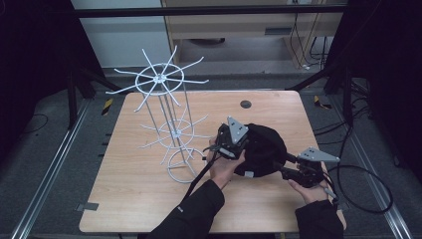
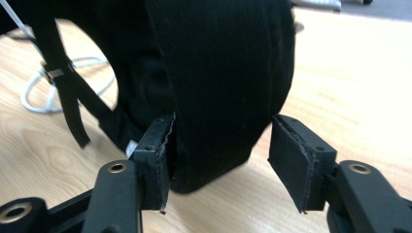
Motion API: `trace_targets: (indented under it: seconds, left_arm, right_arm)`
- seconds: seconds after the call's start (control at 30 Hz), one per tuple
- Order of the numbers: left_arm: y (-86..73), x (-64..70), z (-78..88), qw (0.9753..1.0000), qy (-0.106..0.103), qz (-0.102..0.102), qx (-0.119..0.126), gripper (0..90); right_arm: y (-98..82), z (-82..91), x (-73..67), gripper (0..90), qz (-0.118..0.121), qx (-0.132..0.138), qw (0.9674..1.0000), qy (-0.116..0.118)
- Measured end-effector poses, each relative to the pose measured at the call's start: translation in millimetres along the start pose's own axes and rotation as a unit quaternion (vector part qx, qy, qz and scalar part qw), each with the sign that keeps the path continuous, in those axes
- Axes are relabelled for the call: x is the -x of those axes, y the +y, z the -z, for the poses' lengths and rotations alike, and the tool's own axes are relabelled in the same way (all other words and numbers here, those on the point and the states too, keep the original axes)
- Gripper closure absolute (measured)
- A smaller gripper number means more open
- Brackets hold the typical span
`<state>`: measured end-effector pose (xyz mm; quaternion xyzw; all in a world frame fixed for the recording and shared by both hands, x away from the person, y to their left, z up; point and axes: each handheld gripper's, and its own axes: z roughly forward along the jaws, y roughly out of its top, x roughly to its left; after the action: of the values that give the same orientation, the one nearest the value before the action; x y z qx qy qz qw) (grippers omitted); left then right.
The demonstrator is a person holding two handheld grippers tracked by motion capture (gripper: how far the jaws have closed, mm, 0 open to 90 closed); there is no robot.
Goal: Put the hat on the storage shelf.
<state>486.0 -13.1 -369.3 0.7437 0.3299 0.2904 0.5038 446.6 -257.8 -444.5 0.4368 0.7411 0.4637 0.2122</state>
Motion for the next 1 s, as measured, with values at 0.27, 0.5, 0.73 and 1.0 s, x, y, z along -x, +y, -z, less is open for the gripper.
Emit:
trace_targets:
  seconds: [0.27, 0.5, 0.73, 1.0]
  left_arm:
    - [1.6, 8.1, 6.0, 0.9996, -0.020, -0.007, 0.019, 83.9]
    - [-7.5, 18.1, 12.9, 0.9982, -0.044, -0.027, 0.031, 83.9]
    - [-26.9, 26.1, 22.3, 0.9970, -0.060, -0.042, 0.026, 83.7]
    - [-57.0, 32.8, 36.9, 0.9952, -0.077, -0.060, 0.005, 83.4]
  right_arm:
    - [-7.1, -12.3, 2.2, 61.8, -0.016, -0.025, 0.9995, 0.008]
    - [-10.1, -14.3, 2.9, 77.1, 0.007, -0.001, 0.9991, -0.042]
    - [-15.3, -16.1, 6.6, 80.6, 0.017, 0.010, 0.9983, -0.055]
    - [-22.2, -13.2, 7.6, 80.3, 0.028, 0.008, 0.9986, -0.044]
